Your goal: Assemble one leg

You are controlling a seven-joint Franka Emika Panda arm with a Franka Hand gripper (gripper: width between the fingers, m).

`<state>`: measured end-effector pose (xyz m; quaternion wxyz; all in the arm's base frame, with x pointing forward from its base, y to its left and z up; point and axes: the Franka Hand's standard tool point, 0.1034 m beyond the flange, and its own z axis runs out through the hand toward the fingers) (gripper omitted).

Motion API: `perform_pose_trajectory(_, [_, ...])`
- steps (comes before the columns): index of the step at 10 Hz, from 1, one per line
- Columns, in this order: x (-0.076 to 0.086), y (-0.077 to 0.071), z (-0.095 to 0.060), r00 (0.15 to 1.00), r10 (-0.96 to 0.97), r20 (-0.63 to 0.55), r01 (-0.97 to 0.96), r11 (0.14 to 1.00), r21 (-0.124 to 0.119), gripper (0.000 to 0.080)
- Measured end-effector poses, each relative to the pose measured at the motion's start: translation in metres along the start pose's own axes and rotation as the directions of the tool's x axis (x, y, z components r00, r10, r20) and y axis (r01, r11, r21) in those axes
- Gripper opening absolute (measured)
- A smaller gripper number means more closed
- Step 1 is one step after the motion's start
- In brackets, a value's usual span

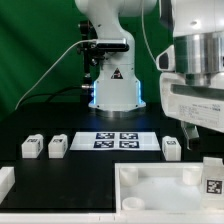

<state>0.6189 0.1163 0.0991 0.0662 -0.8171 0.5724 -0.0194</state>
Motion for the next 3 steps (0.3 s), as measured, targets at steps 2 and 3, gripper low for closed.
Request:
perform_pose_trajectory(2, [-0.0002, 0.001, 0.002, 1.0, -0.007, 0.0, 0.007, 1.0, -0.003, 0.0648])
perform_pose_trajectory(3, [-0.0002, 0.001, 0.0021, 1.0, -0.007, 0.0, 0.007, 1.0, -0.004, 0.0648])
